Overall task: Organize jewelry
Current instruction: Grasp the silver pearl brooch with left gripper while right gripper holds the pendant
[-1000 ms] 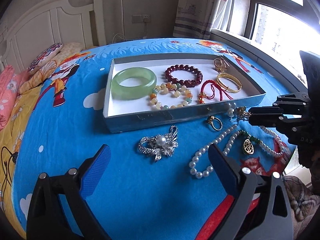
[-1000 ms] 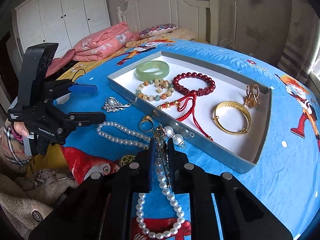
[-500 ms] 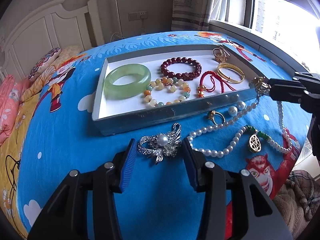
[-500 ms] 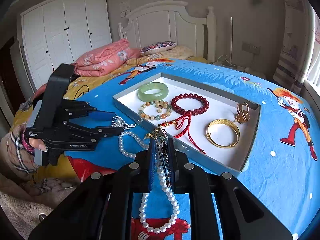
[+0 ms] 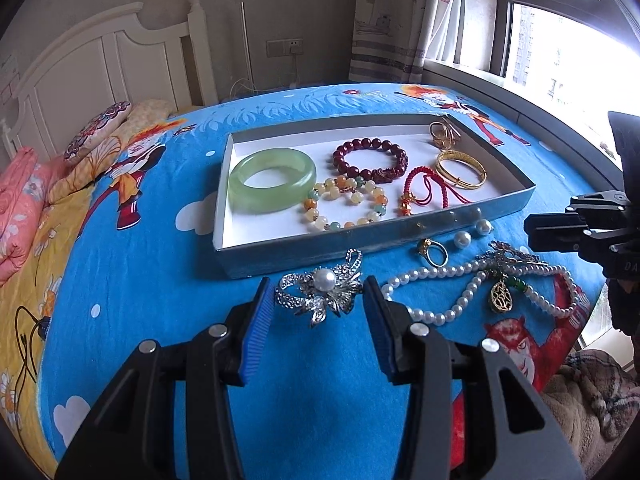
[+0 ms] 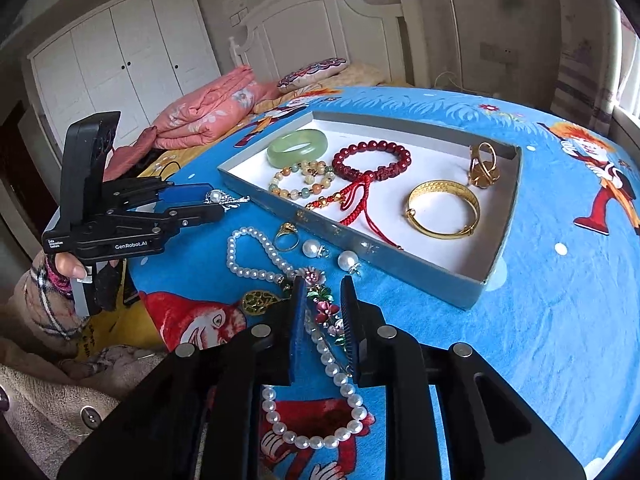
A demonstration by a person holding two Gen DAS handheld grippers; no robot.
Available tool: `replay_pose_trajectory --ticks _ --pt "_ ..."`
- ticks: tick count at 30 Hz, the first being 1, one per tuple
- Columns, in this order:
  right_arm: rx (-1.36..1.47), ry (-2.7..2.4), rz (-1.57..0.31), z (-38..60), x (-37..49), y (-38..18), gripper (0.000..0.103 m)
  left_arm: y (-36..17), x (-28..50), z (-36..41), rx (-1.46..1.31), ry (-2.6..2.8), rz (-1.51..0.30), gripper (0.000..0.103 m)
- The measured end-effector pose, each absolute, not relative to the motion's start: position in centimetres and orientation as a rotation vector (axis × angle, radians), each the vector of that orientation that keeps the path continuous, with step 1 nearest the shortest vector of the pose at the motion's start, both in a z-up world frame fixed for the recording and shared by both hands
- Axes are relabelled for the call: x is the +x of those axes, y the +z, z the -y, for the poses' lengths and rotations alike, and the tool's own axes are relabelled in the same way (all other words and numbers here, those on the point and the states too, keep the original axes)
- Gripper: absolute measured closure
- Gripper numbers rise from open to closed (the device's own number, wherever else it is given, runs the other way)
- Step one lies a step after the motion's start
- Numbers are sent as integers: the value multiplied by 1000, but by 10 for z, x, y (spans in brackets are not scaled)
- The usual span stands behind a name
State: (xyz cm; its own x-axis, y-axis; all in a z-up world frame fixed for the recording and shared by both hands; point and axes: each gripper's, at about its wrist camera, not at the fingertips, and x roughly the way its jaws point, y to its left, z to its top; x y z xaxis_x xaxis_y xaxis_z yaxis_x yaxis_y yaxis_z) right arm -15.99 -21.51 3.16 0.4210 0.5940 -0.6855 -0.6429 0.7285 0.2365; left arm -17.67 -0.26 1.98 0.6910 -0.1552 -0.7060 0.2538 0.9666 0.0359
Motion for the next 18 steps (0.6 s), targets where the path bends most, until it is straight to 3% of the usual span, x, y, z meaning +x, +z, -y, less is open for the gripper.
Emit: replay_pose_trajectory --ticks 2,4,7,8,18 --pt "-87 765 -851 210 -161 26 58 19 -179 5 142 -229 -773 58" --pt "-106 755 -873 206 -160 20 58 20 -180 6 146 -232 -772 58" --pt "-110 754 -866 206 -162 21 90 20 -181 7 149 -232 -769 58" --pt "-117 754 -855 206 -164 22 94 20 -180 7 150 -231 -769 58" --pt "-98 715 -747 220 -171 51 94 27 -183 1 138 -213 -752 58"
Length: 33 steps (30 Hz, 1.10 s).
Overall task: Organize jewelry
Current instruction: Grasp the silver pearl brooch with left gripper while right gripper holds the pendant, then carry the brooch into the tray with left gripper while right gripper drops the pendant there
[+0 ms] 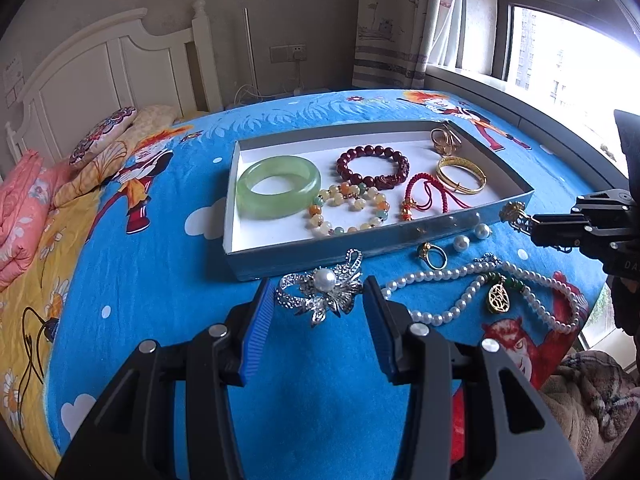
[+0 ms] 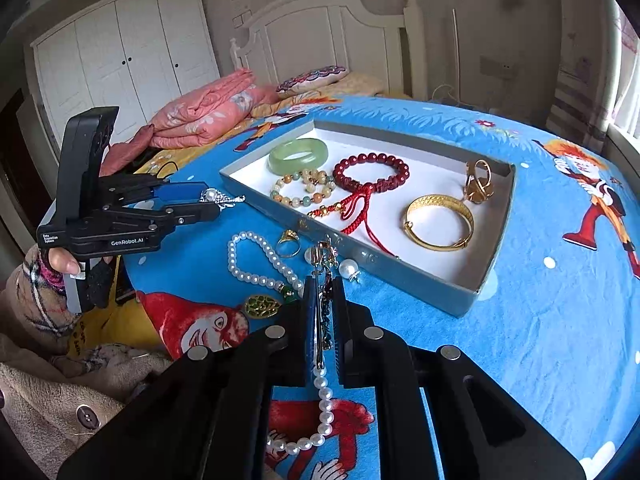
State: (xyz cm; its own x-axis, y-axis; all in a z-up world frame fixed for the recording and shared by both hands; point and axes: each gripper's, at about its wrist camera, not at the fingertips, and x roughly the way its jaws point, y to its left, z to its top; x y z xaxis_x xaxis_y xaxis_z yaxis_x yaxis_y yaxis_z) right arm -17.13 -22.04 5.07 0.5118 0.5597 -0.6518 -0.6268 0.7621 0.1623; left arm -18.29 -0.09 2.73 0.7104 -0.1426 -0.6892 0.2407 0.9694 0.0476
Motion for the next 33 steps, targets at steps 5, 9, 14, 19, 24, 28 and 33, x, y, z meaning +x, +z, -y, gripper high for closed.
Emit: replay_pose_trajectory --ticks 5,9,14,19,24,28,33 --pt "-83 678 -713 226 -169 57 94 31 -184 2 142 -212 -743 58" --pt "-71 636 -702 229 -163 59 94 34 -184 4 152 -211 -736 58" --pt "-99 588 -676 224 -153 62 94 41 -178 6 156 -208 -721 58" --pt "-107 554 -659 218 -136 62 94 49 -168 8 139 -208 -705 58" --pt "-125 514 -649 211 -112 64 94 52 -146 10 96 -178 -679 58" --pt "-161 466 -647 204 -89 64 94 53 -121 10 37 -159 -678 58" --pt "-261 417 -670 186 -60 57 94 58 -93 20 60 -160 -688 58"
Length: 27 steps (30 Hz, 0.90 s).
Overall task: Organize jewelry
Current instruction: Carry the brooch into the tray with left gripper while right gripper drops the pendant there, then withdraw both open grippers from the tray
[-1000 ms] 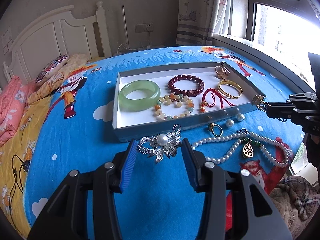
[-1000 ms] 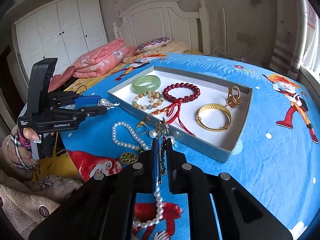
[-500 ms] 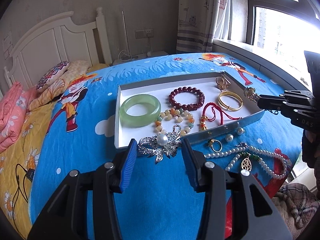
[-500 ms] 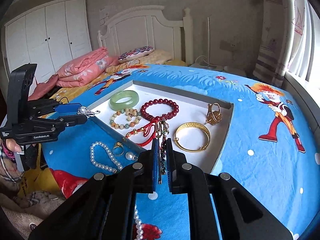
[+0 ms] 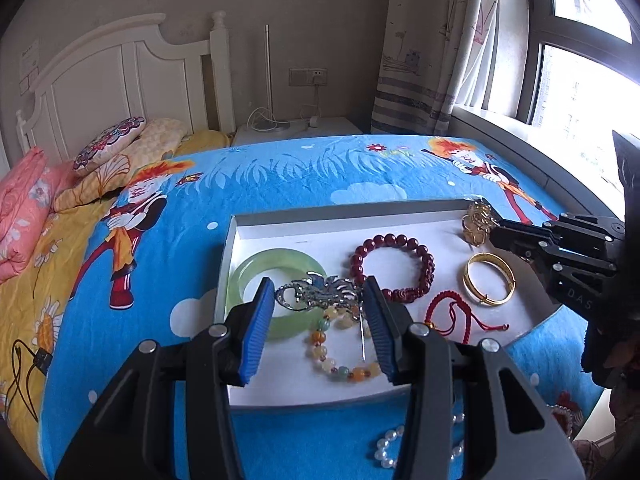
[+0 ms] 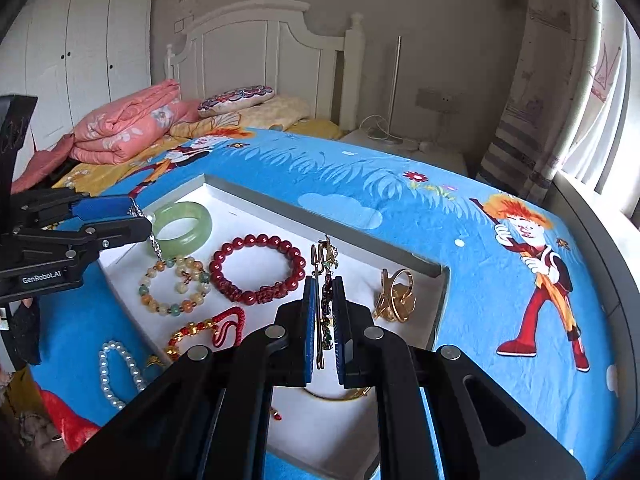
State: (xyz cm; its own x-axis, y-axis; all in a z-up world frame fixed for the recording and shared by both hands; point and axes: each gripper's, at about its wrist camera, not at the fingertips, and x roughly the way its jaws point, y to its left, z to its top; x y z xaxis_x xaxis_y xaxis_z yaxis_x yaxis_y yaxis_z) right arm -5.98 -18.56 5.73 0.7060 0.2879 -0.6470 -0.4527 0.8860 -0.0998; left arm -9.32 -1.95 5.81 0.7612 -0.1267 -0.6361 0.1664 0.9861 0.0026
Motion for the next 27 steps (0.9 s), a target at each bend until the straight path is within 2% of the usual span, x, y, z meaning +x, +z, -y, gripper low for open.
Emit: replay_pose_trajectory --ticks 9,10,11,13,24,27 --pt "-370 357 -721 163 -27 40 93 70 -43 35 68 -140 -670 58" --pt "-368 364 -722 163 -26 40 88 66 -38 35 62 -134 -681 55" --pt "-355 379 -720 164 -27 42 75 62 -33 35 60 -125 -697 49" --pt "-335 386 -701 168 -32 46 58 55 -32 32 52 -106 -708 22" --pt "-264 451 -673 183 -58 60 57 50 -62 17 49 -86 -695 11" --pt "-231 467 -660 192 -73 66 48 53 -80 13 55 -73 -675 6"
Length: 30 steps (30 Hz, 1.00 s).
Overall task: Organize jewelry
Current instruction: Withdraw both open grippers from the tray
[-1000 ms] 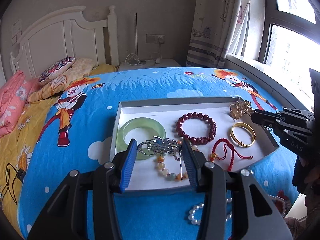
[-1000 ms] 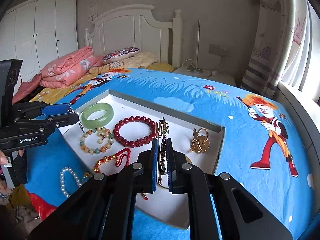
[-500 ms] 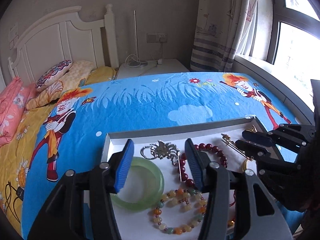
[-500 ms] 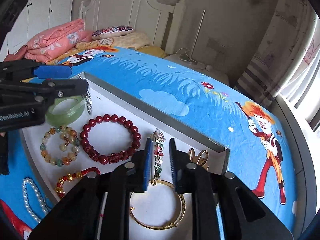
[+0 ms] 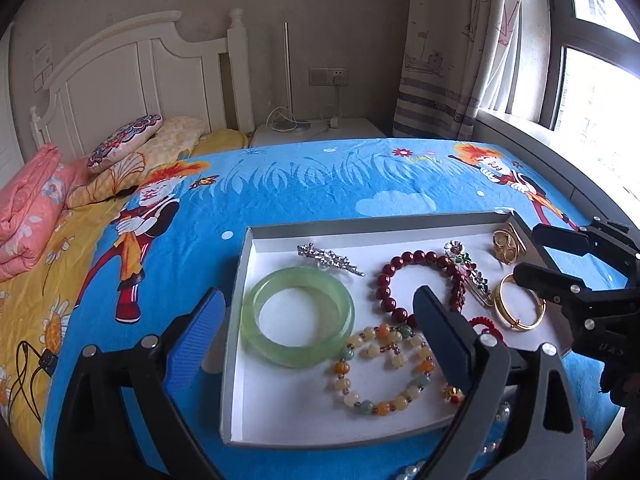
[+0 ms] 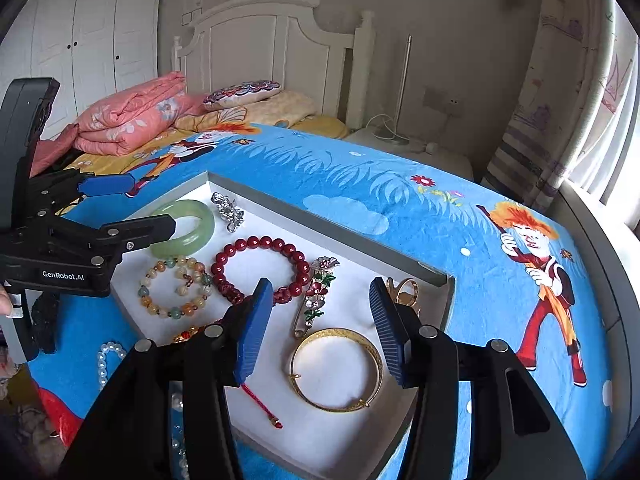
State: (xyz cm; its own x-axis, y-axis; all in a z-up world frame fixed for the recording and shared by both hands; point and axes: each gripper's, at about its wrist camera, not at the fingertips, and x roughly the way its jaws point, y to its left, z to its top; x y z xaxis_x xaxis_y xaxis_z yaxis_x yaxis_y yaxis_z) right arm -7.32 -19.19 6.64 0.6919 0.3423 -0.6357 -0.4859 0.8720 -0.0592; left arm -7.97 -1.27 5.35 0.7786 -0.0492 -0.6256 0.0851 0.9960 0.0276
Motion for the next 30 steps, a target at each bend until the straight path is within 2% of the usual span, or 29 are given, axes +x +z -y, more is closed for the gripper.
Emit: replay_pose_trajectory --ticks 1,4,7,16,23,30 --pt "-221 474 -656 195 -79 68 43 55 -87 11 61 -63 -665 5" --pt "-205 490 -642 204 -100 73 40 55 -109 5 72 -43 -644 3" --pt "-193 508 -643 212 -119 72 30 52 -125 -2 78 -26 -644 3" --pt "-220 574 -702 223 -167 50 29 35 -146 -17 72 -3 -663 3" --pt "-271 601 -774 228 -193 31 47 30 -142 -29 -9 -27 -688 3" --pt "-269 579 -820 230 -192 16 51 29 -143 -28 -8 -55 -684 3"
